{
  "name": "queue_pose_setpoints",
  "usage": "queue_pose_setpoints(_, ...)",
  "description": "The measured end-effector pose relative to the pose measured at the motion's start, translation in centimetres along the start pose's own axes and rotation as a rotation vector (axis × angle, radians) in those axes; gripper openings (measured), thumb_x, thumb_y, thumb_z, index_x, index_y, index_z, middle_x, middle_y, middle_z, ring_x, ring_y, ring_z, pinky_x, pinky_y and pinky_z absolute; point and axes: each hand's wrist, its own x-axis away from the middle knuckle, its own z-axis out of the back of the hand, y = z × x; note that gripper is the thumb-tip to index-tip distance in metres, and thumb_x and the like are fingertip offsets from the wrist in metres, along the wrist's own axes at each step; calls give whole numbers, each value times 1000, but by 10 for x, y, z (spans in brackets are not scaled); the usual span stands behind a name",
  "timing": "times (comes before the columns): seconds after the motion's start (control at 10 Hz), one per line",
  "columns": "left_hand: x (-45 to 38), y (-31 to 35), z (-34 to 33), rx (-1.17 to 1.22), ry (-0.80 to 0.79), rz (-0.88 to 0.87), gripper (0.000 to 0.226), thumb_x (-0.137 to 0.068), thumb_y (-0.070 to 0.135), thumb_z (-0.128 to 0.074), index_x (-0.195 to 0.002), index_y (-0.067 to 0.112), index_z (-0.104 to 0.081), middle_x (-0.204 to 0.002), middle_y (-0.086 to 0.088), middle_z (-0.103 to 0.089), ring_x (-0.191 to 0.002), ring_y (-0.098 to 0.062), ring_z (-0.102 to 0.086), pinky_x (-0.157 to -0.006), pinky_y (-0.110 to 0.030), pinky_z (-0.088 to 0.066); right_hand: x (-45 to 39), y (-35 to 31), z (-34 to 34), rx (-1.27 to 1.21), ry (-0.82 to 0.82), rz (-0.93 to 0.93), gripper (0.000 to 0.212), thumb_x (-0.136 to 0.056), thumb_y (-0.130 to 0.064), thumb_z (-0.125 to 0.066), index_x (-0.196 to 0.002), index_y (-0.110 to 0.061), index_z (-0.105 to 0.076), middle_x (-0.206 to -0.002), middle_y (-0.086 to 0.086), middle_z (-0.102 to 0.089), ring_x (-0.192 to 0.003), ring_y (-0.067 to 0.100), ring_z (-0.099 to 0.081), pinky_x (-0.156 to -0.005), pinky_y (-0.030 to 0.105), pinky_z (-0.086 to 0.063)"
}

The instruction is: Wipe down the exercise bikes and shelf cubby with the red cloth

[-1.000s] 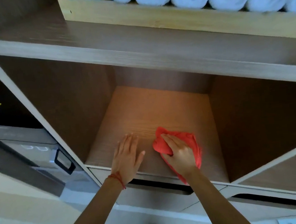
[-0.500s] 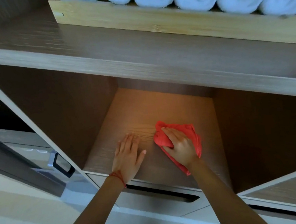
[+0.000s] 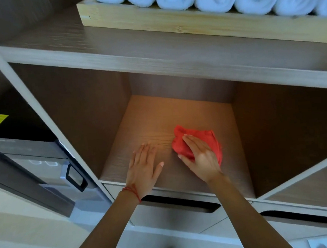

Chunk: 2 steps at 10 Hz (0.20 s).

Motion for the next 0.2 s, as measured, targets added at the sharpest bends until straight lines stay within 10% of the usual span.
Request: queue_pose_setpoints(0.2, 29, -3, 6, 48, 19, -55, 54, -93, 36, -41, -138, 10, -30, -146, -17, -34, -138, -30, -23, -112, -49, -16, 30, -34, 6, -38, 18, -104, 54, -83, -25, -70, -129, -4, -51, -133, 13, -53, -125, 29, -45, -91, 45, -48)
